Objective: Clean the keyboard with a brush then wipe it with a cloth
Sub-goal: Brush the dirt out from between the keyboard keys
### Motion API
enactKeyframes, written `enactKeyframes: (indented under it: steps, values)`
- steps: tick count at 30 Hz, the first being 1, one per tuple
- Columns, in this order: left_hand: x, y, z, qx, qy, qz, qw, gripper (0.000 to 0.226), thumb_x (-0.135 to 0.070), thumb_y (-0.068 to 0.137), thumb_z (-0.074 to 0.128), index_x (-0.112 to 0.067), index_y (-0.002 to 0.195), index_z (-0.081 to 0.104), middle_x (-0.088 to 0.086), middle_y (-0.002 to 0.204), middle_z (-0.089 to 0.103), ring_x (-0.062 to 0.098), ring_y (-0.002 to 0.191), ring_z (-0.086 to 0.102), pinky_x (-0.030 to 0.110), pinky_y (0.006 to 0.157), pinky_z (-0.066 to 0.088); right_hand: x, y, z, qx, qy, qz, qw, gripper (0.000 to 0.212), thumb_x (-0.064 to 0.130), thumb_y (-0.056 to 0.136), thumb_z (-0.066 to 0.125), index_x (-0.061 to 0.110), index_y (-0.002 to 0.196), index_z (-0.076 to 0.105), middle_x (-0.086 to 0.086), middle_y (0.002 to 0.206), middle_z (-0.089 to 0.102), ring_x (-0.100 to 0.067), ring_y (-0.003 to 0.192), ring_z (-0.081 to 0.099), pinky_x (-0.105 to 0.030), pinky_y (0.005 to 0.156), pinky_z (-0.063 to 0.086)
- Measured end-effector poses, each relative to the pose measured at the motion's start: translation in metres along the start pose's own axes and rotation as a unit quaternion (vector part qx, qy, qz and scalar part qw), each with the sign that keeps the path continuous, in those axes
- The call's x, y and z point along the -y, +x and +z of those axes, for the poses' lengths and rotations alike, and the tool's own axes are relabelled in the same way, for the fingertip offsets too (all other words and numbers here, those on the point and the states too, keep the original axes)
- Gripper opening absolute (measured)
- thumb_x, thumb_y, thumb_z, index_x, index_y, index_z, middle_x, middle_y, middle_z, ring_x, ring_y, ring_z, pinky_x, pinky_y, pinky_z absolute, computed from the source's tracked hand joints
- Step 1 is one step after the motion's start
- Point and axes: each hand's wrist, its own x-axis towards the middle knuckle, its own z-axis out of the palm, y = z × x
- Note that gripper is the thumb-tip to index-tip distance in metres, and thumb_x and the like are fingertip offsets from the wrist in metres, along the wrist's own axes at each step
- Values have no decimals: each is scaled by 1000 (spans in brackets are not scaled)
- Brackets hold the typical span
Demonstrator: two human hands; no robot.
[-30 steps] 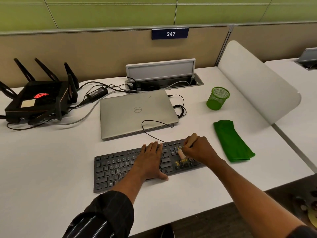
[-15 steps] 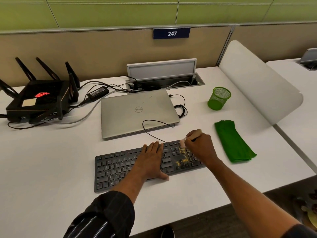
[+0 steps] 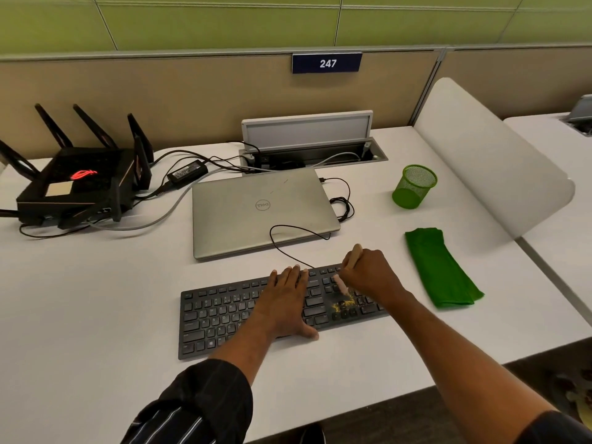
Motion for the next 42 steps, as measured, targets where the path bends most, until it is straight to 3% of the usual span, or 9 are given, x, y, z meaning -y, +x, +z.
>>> enactKeyframes:
  steps: [2,5,11,19,23,27,33,38,42]
  values:
    - [0,0,0,-2,0,1,1000,137,-82,71,66,-12,160,-10,13,170,-7,30,156,-6,52,126,1,3,2,-3,-8,1,5,1000,19,11,81,55,7,64,62,-3,61,65,-18,57,63,-26,50,47]
    - [0,0,0,-2,0,2,1000,136,-82,72,66,-12,160,-10,13,169,-7,30,156,-6,52,126,1,2,2,-4,-25,23,-10,999,18,10,85,57,3,75,70,-8,72,71,-23,67,68,-31,60,54]
    - [0,0,0,1,-5,1,1000,137,-81,71,67,-12,160,-11,13,170,-8,29,156,-7,52,126,1,-1,2,-2,44,-25,-7,999,13,15,76,60,6,74,70,-6,70,72,-19,66,69,-34,64,60]
    - [0,0,-1,0,-4,0,1000,137,-81,71,67,-12,160,-10,12,170,-6,29,156,-6,52,126,1,-9,-3,-1,16,21,-24,999,7,17,84,66,14,82,72,2,78,70,-2,65,60,-14,55,42]
    - [0,0,0,0,-2,-2,1000,138,-82,70,67,-12,161,-10,13,170,-6,29,156,-5,52,126,0,-10,-1,0,41,-19,-26,999,12,17,79,61,11,74,70,-1,70,69,-12,63,64,-23,56,50]
    - [-1,0,-2,0,-3,-2,1000,138,-81,70,68,-11,161,-10,13,170,-6,30,156,-5,52,126,1,-10,-4,-6,3,72,-91,993,9,23,86,67,19,85,75,9,82,73,-3,72,67,-18,62,50]
    - [-1,0,-2,3,-4,-2,1000,139,-80,70,69,-10,161,-9,13,170,-6,30,156,-5,52,126,1,-14,-4,-4,129,-2,-197,972,12,17,85,73,19,93,81,9,96,77,2,86,67,-7,71,47]
    - [-2,-1,-3,3,2,0,1000,138,-81,71,68,-10,160,-10,13,170,-6,30,156,-5,52,126,2,-18,5,-10,142,-85,-198,966,18,27,79,64,24,90,78,6,91,77,-11,81,69,-36,74,57]
    - [-2,-1,-3,2,1,0,1000,138,-81,71,68,-10,160,-10,14,169,-6,31,156,-5,53,126,2,-13,5,-12,117,-72,-213,967,19,26,79,65,23,90,80,6,91,77,-9,82,68,-37,74,57]
